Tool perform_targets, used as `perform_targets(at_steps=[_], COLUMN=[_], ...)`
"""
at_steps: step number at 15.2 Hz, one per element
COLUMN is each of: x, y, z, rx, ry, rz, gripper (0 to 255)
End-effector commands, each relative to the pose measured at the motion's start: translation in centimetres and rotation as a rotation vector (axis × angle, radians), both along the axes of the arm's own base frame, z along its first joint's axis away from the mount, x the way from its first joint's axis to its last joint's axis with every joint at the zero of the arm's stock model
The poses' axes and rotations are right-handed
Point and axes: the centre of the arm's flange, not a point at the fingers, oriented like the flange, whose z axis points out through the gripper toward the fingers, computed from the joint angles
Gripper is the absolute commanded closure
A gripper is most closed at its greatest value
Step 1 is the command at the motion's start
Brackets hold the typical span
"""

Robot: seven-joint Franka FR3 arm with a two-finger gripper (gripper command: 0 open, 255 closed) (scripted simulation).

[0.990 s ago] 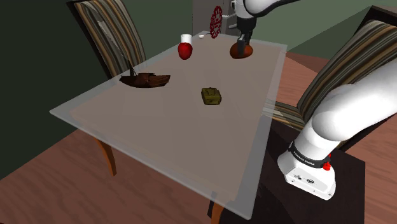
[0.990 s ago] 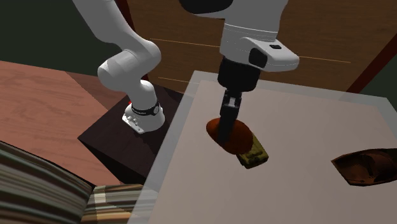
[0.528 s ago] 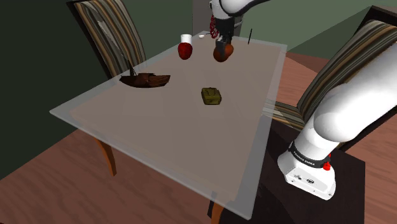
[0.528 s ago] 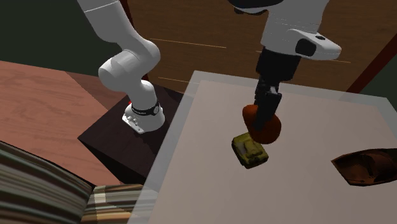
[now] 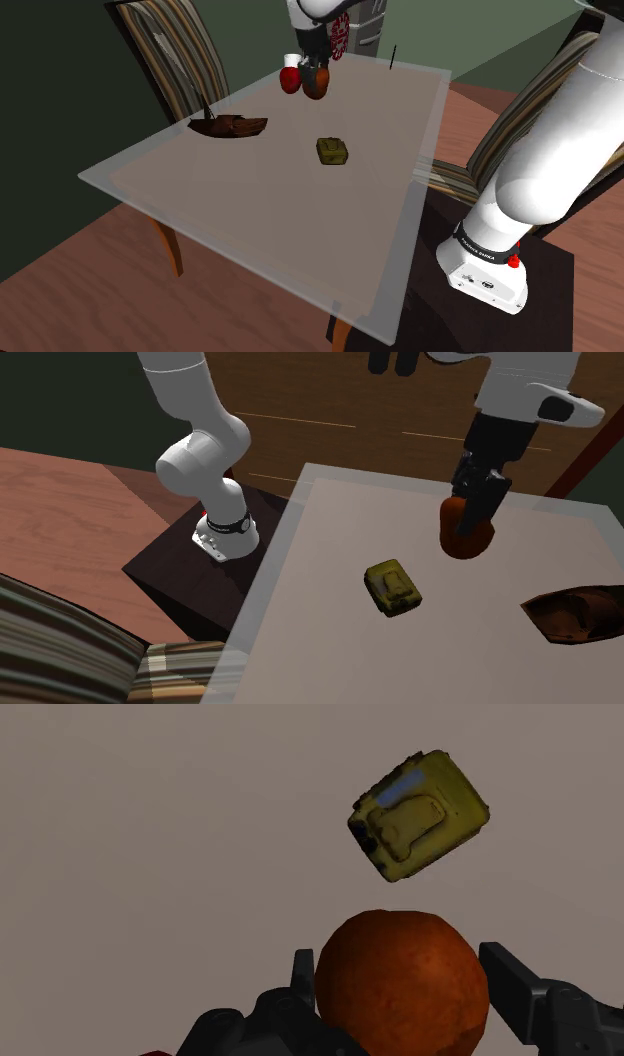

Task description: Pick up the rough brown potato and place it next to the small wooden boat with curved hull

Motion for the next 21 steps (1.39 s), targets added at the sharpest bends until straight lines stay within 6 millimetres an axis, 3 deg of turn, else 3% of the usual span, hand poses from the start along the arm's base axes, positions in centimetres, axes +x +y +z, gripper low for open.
perform_targets(at_steps=[1,6,21], x=[1.9,6.3,6.3], y=[2.0,6.9,6.9], z=[0.1,0.1,-7.8], rx=[0.001,0.001,0.001], ry=[0.0,0.0,0.0], rz=[-0.001,-0.001,-0.001], gripper=[255,255,255])
